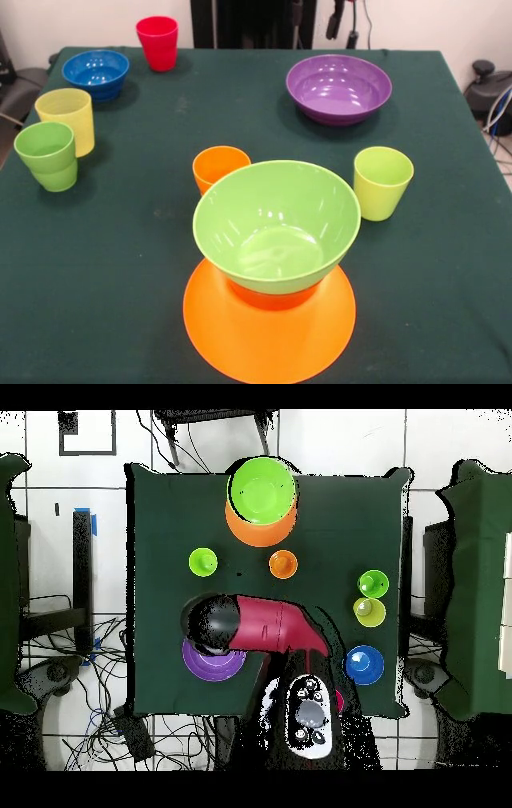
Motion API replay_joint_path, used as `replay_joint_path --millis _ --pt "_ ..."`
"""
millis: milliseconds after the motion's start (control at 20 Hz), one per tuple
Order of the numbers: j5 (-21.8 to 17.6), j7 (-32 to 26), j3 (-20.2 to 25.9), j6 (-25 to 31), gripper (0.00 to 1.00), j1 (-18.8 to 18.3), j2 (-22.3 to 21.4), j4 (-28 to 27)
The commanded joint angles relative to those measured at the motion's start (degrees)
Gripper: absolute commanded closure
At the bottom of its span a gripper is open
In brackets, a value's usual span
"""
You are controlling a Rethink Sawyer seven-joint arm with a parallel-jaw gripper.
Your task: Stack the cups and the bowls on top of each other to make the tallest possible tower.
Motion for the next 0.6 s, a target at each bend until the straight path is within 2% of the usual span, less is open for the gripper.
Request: replay_joint_path --millis 50,400,600 --pt "3.0 11.4 2.7 -11.5 0.00 2.1 1.4 12.9" --pt "4.8 14.0 3.0 -22.0 0.00 4.5 3.9 18.6" --pt "6.4 15.6 4.2 -28.5 0.00 5.8 6.9 20.9"
